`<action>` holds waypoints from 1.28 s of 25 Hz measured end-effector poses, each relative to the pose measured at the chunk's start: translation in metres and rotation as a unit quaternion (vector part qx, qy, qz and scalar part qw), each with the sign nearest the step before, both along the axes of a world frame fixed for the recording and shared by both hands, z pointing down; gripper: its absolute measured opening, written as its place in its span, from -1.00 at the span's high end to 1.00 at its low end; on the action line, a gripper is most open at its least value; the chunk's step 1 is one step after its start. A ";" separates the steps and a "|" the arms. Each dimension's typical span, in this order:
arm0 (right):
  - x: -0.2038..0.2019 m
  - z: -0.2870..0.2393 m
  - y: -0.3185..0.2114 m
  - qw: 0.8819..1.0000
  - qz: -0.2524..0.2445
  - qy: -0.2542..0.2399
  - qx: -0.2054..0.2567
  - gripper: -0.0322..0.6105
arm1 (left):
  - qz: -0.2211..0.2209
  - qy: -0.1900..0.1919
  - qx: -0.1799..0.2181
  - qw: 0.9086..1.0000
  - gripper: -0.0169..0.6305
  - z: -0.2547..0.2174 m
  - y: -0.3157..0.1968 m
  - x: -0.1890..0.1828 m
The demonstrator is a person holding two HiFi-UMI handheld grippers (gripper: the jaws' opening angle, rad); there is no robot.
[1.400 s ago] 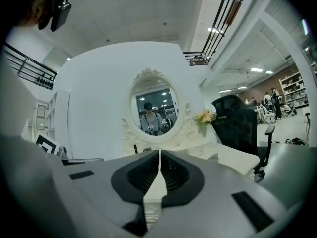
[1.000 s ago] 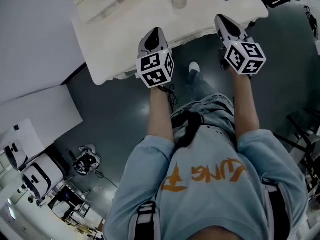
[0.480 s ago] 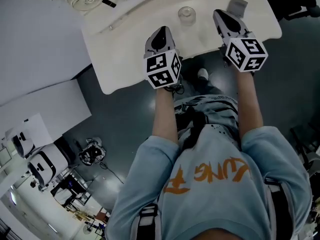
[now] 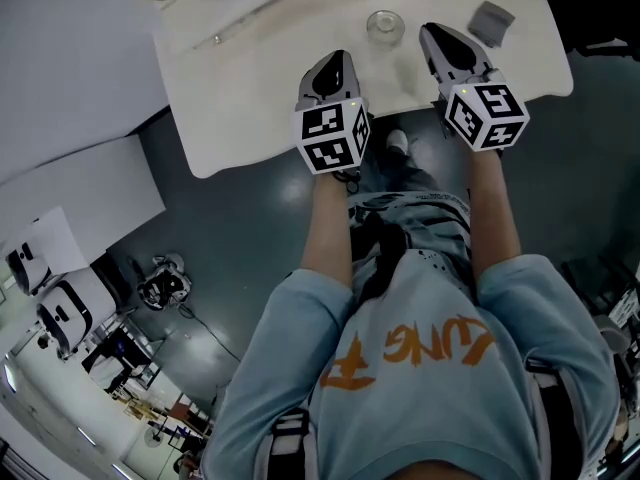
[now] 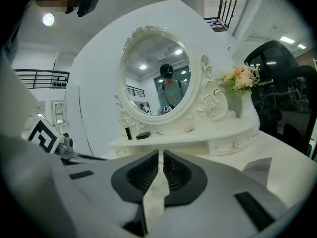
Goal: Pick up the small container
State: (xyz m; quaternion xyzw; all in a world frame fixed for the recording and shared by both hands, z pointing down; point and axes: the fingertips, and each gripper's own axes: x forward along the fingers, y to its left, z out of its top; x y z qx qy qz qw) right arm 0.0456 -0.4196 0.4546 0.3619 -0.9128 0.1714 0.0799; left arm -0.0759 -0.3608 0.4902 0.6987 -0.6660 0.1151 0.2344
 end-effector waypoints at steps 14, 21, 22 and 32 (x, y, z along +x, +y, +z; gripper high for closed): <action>-0.035 0.046 0.010 0.994 -0.091 0.058 -0.014 0.07 | -0.023 0.020 -0.033 0.999 0.92 0.032 0.009 -0.008; -0.062 0.075 0.004 0.983 -0.113 0.145 0.021 -0.09 | -0.024 0.028 -0.047 0.998 0.92 0.046 0.010 -0.022; -0.064 0.079 0.002 0.983 -0.111 0.147 0.019 -0.09 | -0.025 0.027 -0.049 0.998 0.92 0.047 0.010 -0.024; -0.074 0.103 -0.007 0.981 -0.113 0.155 0.001 -0.11 | -0.038 0.023 -0.060 0.997 0.92 0.052 0.016 -0.031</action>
